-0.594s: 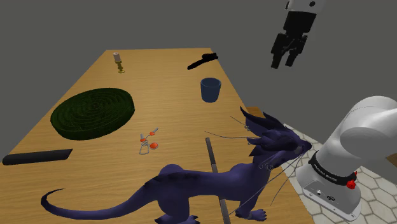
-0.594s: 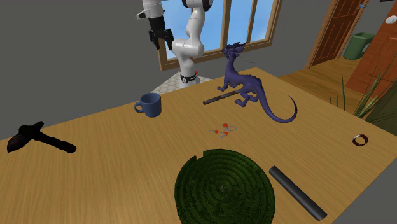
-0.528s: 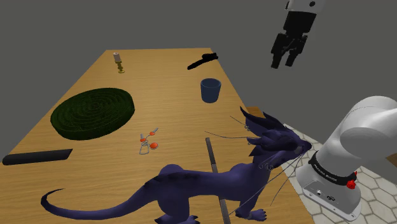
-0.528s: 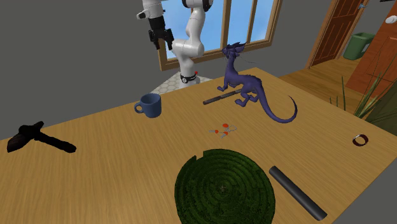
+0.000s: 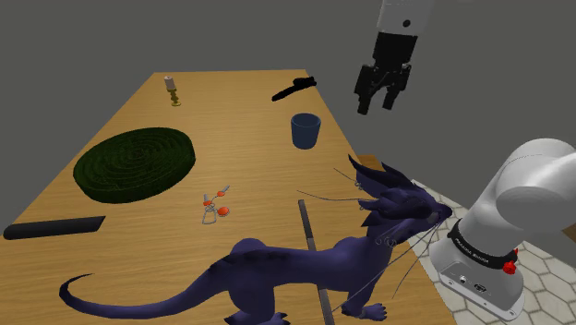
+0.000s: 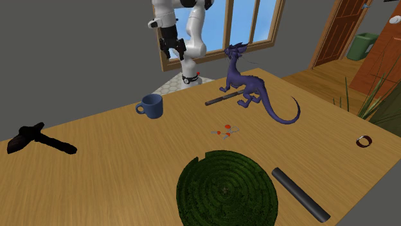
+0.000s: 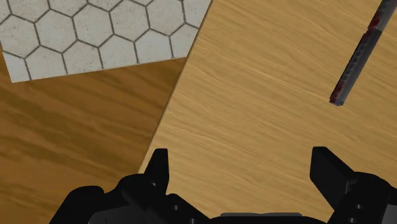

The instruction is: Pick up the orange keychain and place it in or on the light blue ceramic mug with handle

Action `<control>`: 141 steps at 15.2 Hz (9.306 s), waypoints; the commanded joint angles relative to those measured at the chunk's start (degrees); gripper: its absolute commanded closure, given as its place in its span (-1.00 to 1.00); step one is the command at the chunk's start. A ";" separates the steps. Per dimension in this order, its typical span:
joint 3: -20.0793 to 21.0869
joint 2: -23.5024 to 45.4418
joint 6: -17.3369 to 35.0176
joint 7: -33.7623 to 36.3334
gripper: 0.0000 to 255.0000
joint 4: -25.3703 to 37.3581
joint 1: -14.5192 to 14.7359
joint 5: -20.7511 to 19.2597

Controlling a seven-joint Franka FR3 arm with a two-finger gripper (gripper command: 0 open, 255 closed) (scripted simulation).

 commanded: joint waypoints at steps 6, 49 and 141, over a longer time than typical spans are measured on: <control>8.94 10.69 7.64 9.35 -1.00 4.12 1.76 2.28; 20.67 78.63 14.25 50.21 -1.00 57.94 19.77 -27.42; 12.33 48.00 13.52 11.44 1.00 31.26 -10.48 -15.12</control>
